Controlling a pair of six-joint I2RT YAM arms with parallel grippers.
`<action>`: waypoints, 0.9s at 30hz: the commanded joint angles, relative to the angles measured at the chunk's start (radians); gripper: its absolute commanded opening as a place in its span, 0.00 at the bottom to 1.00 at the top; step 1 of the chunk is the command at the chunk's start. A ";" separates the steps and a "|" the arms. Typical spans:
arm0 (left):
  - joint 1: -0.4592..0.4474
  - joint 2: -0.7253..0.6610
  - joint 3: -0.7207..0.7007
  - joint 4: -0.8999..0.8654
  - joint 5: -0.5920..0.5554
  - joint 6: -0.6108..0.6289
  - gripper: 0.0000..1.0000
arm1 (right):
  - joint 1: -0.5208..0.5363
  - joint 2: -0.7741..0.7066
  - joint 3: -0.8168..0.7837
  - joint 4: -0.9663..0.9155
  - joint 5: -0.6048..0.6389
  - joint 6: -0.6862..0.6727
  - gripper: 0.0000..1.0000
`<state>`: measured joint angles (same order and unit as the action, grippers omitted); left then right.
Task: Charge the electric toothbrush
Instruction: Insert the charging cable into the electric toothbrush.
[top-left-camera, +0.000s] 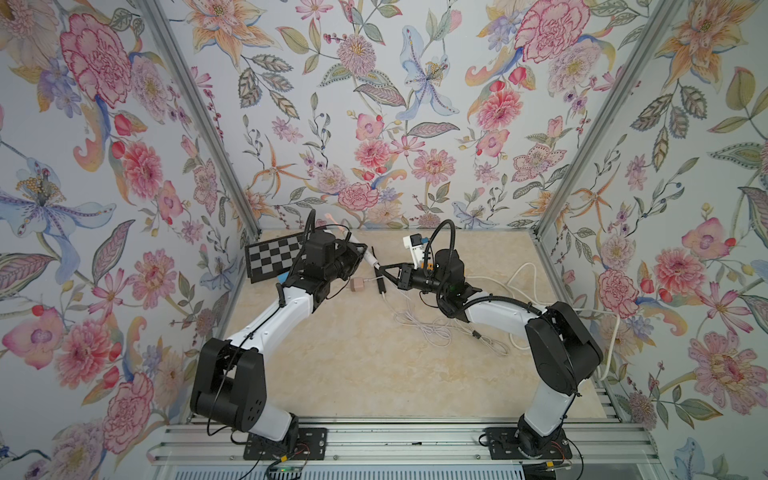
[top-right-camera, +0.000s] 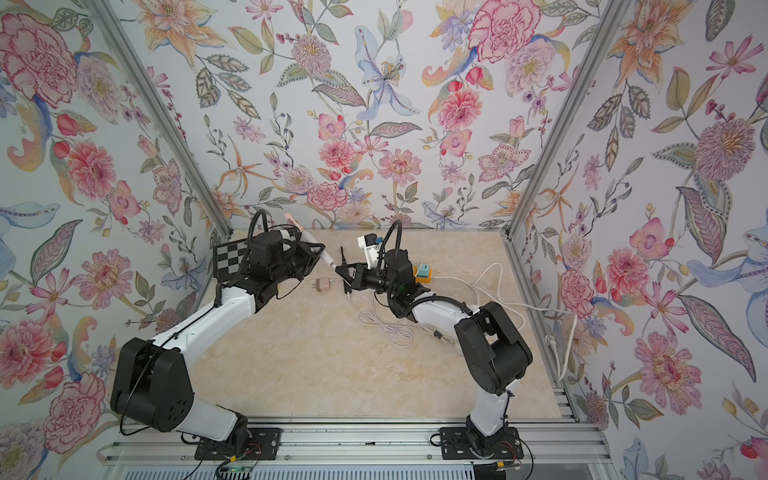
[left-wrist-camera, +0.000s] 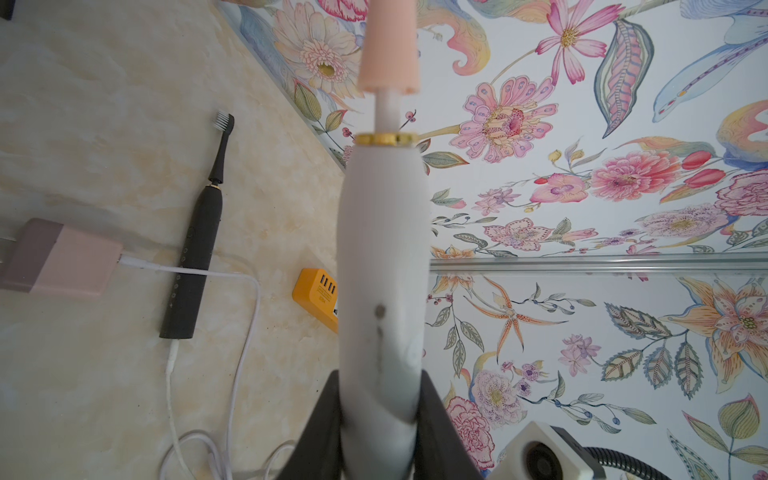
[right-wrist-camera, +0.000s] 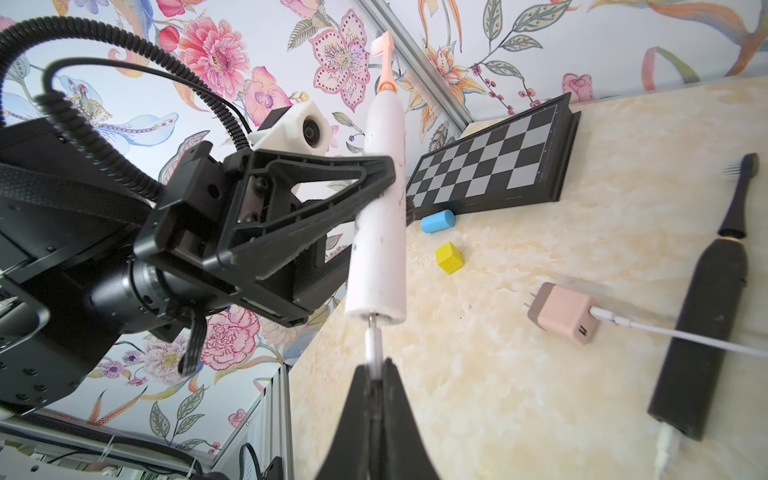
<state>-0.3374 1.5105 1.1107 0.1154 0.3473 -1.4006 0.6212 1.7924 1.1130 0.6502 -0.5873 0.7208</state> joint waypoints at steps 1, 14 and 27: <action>-0.063 -0.027 -0.022 0.012 0.081 -0.008 0.00 | -0.014 -0.027 0.037 0.011 0.098 -0.007 0.00; -0.106 -0.050 -0.050 0.077 0.096 -0.051 0.00 | -0.020 -0.026 0.027 0.188 0.091 0.211 0.00; -0.112 -0.058 -0.066 0.114 0.110 -0.059 0.00 | -0.007 -0.059 0.061 0.077 0.131 0.169 0.00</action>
<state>-0.3691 1.4776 1.0672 0.2710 0.2836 -1.4483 0.6132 1.7672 1.1122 0.7212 -0.5636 0.9222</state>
